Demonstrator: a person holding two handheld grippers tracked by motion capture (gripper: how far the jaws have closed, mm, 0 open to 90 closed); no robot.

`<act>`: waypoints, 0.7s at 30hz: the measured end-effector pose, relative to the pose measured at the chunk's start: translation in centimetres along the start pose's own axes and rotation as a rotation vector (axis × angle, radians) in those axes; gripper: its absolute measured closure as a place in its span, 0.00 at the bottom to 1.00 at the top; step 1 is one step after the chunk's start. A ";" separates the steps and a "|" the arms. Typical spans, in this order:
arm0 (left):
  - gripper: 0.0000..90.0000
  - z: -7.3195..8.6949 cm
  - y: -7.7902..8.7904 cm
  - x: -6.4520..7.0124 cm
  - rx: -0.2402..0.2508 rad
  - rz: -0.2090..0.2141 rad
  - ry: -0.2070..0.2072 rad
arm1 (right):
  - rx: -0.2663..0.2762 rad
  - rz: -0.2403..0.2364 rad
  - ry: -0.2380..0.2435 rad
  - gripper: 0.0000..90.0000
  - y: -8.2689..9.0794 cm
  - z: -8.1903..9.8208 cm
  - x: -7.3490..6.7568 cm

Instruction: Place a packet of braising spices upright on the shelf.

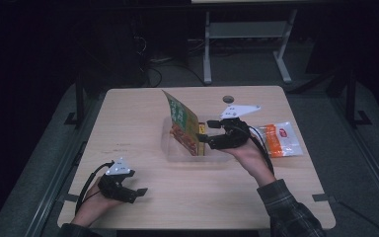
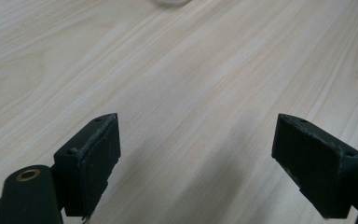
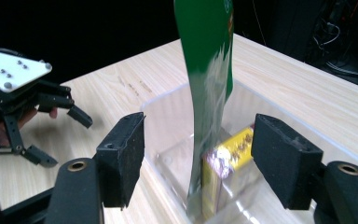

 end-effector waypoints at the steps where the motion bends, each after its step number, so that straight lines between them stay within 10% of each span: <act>1: 0.16 0.0 0.0 0.0 0.003 0.000 0.001 | -0.003 0.003 -0.001 0.38 0.2 0.1 0.0; 21: 0.16 -0.1 -0.1 0.3 0.015 0.006 -0.007 | -0.156 0.059 -0.015 0.36 3.2 8.3 -1.0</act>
Point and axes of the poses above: each handheld gripper's, and its own axes: y roughly backward along the jaws, z roughly out of its underside, x roughly to its right, the point moved 2 cm from there along -y, roughly forward along the jaws, and after that the axes turned 12 degrees about -z, right-handed, at the moved point
